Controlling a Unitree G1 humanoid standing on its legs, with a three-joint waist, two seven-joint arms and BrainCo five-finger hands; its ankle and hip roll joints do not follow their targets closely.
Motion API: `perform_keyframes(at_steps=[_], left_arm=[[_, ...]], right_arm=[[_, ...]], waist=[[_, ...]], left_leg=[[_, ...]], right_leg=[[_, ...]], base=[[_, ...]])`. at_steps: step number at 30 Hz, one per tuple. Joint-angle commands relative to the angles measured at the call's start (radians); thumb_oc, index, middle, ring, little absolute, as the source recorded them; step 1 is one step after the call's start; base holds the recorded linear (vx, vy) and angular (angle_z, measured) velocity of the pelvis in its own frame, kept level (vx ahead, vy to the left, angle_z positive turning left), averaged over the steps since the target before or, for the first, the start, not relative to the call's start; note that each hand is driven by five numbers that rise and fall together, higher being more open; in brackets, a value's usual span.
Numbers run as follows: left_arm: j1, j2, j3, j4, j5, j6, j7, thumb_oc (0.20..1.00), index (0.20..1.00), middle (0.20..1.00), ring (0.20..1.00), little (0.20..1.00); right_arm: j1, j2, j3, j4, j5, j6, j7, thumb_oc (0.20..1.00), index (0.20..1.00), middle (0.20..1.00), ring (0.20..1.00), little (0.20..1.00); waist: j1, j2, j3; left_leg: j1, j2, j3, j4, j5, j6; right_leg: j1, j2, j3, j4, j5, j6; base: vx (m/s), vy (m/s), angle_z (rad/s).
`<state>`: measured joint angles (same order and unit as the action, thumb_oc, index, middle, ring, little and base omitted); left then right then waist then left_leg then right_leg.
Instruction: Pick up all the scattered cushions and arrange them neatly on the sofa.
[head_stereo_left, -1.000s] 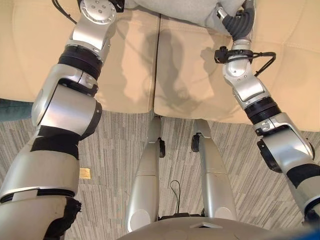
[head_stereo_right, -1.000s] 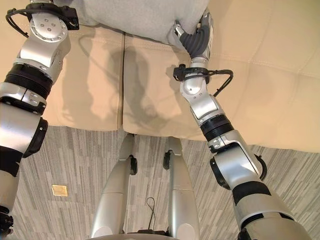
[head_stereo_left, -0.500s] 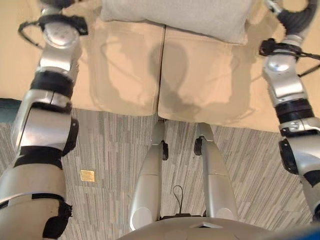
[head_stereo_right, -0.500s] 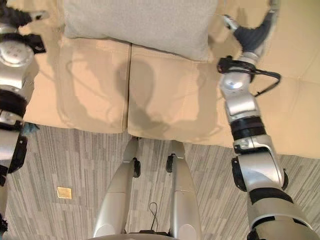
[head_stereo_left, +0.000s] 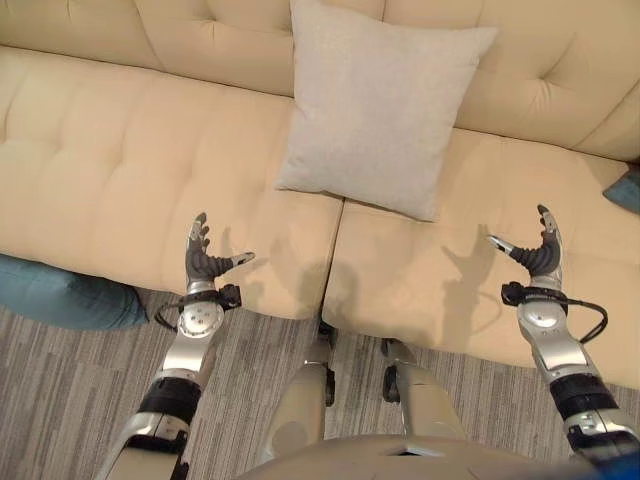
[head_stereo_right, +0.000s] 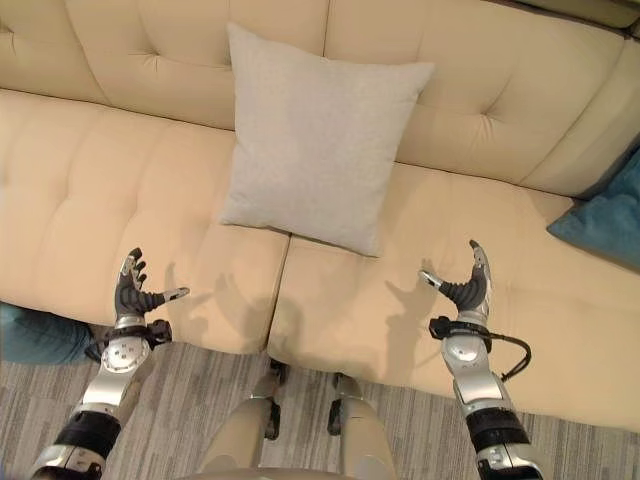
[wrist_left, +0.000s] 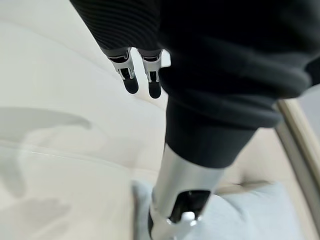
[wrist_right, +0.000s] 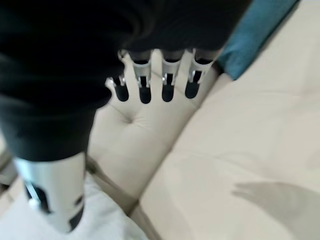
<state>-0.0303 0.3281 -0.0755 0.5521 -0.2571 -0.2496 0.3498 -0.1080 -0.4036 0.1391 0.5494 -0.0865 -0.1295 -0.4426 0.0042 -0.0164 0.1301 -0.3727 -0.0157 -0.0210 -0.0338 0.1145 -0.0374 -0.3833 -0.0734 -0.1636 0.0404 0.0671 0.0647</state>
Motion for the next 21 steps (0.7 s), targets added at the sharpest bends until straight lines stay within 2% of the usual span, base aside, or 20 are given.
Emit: perform_keyframes(at_steps=[1, 8, 14, 17, 21], left_arm=[[0.025, 0.034, -0.021, 0.171, 0.048, 0.044, -0.069, 1.0, 1.0, 1.0, 1.0, 1.0], [0.093, -0.039, -0.035, 0.485, 0.134, 0.087, -0.134, 1.0, 1.0, 1.0, 1.0, 1.0], [0.093, -0.052, -0.009, 0.637, 0.174, 0.118, -0.148, 1.0, 1.0, 1.0, 1.0, 1.0], [0.083, -0.043, -0.015, 0.651, 0.181, 0.122, -0.15, 1.0, 1.0, 1.0, 1.0, 1.0], [0.056, -0.047, -0.029, 0.652, 0.169, 0.118, -0.147, 1.0, 1.0, 1.0, 1.0, 1.0]], right_arm=[[0.067, -0.019, 0.012, 0.037, -0.073, 0.004, 0.081, 1.0, 1.0, 1.0, 1.0, 1.0], [0.102, -0.004, 0.092, 0.296, -0.135, 0.008, 0.131, 1.0, 1.0, 1.0, 1.0, 1.0], [0.094, 0.045, 0.122, 0.478, -0.131, 0.028, 0.153, 1.0, 1.0, 1.0, 1.0, 1.0], [0.087, 0.068, 0.137, 0.568, -0.112, 0.041, 0.168, 1.0, 1.0, 1.0, 1.0, 1.0], [0.062, 0.065, 0.142, 0.595, -0.102, 0.043, 0.16, 1.0, 1.0, 1.0, 1.0, 1.0]], waist=[[0.001, -0.038, -0.029], [0.03, -0.04, -0.066], [0.05, -0.045, -0.08], [0.075, -0.048, -0.061], [0.086, -0.051, -0.042]], left_leg=[[0.163, 0.033, 0.027, -0.053, -0.083, -0.027], [0.295, 0.05, 0.031, -0.053, -0.112, -0.027], [0.364, 0.059, 0.019, -0.053, -0.124, -0.03], [0.385, 0.074, -0.02, -0.053, -0.108, -0.041], [0.314, 0.083, -0.064, -0.053, -0.062, -0.059]], right_leg=[[0.197, -0.051, -0.055, -0.128, 0.009, 0.087], [0.336, -0.026, -0.065, -0.127, -0.038, 0.075], [0.414, -0.01, -0.075, -0.119, -0.072, 0.06], [0.457, 0.013, -0.099, -0.112, -0.102, 0.034], [0.429, 0.026, -0.128, -0.128, -0.11, 0.023]], base=[[0.01, -0.072, 0.25], [-0.01, -0.056, 0.1], [0.02, -0.06, 0.0], [-0.07, -0.144, 0.26], [-0.18, -0.103, 0.59]])
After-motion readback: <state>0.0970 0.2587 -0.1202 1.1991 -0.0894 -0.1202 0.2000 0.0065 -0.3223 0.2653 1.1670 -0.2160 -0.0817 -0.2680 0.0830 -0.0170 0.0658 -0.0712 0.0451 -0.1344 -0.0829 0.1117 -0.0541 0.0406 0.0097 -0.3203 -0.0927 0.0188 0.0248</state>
